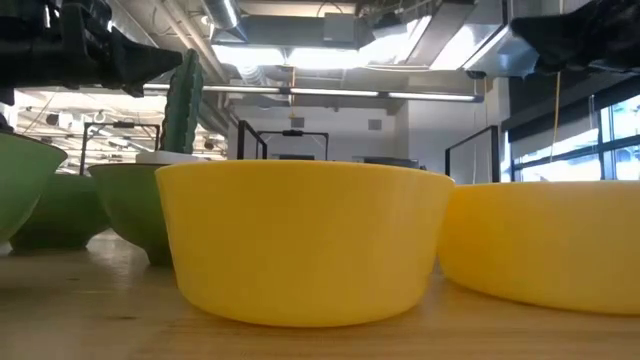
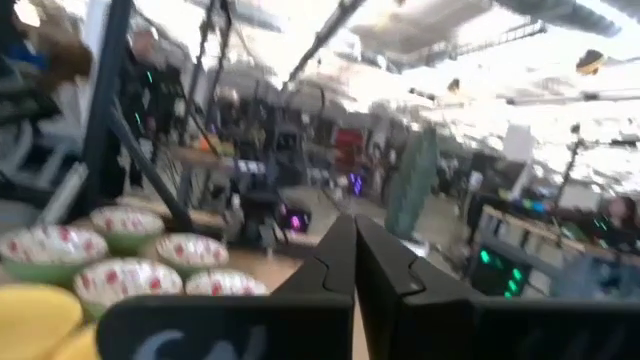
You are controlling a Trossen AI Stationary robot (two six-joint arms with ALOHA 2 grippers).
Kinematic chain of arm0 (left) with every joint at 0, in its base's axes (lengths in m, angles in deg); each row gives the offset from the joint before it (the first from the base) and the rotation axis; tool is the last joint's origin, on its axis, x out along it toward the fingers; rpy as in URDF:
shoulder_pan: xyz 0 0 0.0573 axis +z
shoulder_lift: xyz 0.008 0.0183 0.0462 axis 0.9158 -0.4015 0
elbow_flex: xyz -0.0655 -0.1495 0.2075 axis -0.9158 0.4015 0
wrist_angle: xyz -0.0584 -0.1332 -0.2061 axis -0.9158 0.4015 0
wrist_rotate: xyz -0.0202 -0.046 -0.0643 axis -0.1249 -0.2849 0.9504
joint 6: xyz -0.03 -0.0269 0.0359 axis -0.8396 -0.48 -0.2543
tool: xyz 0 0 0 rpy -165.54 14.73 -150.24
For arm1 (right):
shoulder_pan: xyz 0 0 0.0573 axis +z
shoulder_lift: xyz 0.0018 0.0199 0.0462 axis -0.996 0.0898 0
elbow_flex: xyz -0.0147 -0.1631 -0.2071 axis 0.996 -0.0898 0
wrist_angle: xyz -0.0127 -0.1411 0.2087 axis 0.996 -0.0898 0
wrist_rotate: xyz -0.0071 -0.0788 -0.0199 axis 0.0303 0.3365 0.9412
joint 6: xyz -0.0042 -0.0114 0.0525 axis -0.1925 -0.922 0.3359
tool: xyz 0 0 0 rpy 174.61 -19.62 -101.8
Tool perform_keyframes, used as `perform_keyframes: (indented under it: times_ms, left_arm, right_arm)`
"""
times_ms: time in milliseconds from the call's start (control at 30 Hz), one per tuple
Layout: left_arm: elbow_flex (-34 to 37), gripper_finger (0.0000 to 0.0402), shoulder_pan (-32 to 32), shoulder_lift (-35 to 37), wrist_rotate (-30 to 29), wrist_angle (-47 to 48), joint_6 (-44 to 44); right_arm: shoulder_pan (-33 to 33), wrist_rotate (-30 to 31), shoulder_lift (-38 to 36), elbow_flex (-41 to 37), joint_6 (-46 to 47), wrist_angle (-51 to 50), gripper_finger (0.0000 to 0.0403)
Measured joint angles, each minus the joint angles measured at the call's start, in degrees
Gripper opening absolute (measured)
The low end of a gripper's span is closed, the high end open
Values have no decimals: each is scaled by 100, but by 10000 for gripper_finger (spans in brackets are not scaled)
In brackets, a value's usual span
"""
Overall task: Pick & Place Mini bowls
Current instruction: Put the red green bowl on the shelf
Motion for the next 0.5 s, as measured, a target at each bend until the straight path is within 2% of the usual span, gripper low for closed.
perform_keyframes:
  times_ms: [100,200,333,433,500]
  left_arm:
    - [0,9,0,-79,-17,337,-85]
    - [11,4,-1,-138,62,679,505]
    - [-213,2,0,-362,-70,139,471]
    - [-518,2,-44,-786,403,351,492]
    - [-733,1,-86,-1200,198,434,515]
  right_arm:
    - [-186,5,79,-3,153,-80,2]
    - [-347,264,149,-15,551,104,3]
    - [-436,616,145,-15,521,283,7]
    - [-436,632,155,-20,391,75,6]
    - [-436,629,160,-24,397,45,3]
